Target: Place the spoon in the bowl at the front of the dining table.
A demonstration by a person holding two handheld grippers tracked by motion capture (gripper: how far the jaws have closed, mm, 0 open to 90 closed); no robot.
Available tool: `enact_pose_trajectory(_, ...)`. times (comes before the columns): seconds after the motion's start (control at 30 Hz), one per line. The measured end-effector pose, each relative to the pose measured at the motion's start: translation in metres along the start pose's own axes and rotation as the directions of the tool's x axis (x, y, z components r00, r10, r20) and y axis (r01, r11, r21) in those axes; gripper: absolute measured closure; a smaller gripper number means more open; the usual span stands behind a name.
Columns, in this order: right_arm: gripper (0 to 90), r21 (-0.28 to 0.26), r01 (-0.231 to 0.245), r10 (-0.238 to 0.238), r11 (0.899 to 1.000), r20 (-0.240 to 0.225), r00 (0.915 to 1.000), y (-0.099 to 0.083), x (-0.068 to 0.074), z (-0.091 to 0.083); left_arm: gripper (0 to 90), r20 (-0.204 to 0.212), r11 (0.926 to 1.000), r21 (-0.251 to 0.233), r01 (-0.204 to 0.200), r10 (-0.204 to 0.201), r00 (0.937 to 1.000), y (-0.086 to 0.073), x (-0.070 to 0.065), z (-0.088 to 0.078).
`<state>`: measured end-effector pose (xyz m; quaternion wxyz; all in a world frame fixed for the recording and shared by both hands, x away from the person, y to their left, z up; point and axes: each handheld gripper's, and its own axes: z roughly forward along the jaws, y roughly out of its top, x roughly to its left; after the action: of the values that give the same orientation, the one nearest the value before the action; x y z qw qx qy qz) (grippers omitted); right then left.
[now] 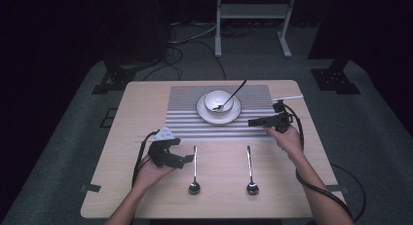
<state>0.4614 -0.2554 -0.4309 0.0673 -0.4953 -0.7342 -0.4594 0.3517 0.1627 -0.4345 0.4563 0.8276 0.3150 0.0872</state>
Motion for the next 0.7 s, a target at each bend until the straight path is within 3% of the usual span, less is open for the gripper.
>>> enact_pose_trajectory(0.7,19.3,0.011,0.012,-0.011,1.0,-0.035,0.9993,-0.036,0.009,-0.013,8.4,-0.001,0.9999,-0.01,0.003,-0.003,1.0,0.0,0.001,-0.002)
